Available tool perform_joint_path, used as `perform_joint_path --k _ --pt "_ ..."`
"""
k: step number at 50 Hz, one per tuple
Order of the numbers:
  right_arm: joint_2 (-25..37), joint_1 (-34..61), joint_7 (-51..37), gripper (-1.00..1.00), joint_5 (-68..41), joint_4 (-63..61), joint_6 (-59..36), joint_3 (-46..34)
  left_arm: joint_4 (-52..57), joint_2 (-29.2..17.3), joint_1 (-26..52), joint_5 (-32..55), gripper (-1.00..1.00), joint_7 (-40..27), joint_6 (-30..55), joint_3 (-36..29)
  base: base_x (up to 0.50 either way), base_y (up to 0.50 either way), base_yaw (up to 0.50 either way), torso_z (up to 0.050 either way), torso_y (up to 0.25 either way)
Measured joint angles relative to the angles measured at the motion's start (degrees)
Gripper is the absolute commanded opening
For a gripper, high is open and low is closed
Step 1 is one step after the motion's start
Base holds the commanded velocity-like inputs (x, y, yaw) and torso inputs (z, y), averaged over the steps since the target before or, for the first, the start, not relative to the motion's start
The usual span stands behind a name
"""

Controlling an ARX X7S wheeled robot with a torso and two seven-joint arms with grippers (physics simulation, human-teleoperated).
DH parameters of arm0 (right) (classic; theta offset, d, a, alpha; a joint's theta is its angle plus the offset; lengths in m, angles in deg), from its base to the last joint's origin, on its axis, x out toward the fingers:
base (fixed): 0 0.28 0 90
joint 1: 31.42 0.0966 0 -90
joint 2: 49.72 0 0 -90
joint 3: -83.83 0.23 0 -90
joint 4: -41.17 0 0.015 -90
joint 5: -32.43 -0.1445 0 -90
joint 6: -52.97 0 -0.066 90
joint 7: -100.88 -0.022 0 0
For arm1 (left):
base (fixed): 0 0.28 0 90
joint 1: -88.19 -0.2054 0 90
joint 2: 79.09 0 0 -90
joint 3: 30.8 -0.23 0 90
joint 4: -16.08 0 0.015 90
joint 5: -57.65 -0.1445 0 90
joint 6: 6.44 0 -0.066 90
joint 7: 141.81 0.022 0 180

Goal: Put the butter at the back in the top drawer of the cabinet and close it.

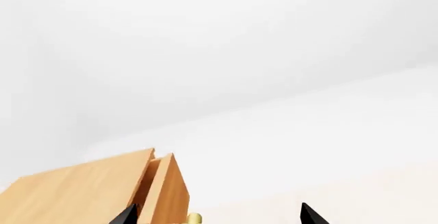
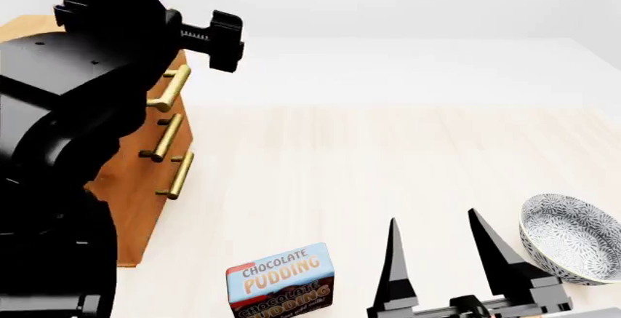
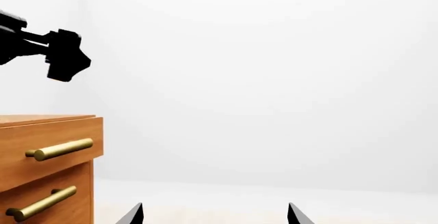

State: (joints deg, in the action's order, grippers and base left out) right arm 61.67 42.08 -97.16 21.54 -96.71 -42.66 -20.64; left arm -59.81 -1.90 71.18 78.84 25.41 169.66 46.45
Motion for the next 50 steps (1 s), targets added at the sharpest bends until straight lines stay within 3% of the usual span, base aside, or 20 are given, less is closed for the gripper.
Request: perform_joint_path --k 13,29,38,50 --pt "0.33 -0.08 0.21 1.0 -0.1 0.54 0.82 -0.76 -23.19 1.47 14.07 -2.33 1.0 -0.73 -1.03 -8.62 0.0 0.0 0.0 0.0 0.0" --pt "1.36 0.88 0.36 1.0 -1.91 0.29 0.16 -0.2 -69.79 9.69 31.35 -1.35 1.0 5.55 -11.45 -17.54 0.0 0.0 0.0 0.0 0.0" --pt "1.93 1.38 0.42 1.0 -3.04 0.25 -0.04 0.35 -81.21 10.74 35.51 -4.53 1.0 6.61 -13.54 -11.85 0.0 0.0 0.0 0.0 0.0" --pt "2.64 1.66 0.24 1.0 -3.58 -0.44 -0.53 0.59 -86.7 11.33 35.18 -13.03 1.0 7.63 -15.16 -3.56 0.0 0.0 0.0 0.0 0.0"
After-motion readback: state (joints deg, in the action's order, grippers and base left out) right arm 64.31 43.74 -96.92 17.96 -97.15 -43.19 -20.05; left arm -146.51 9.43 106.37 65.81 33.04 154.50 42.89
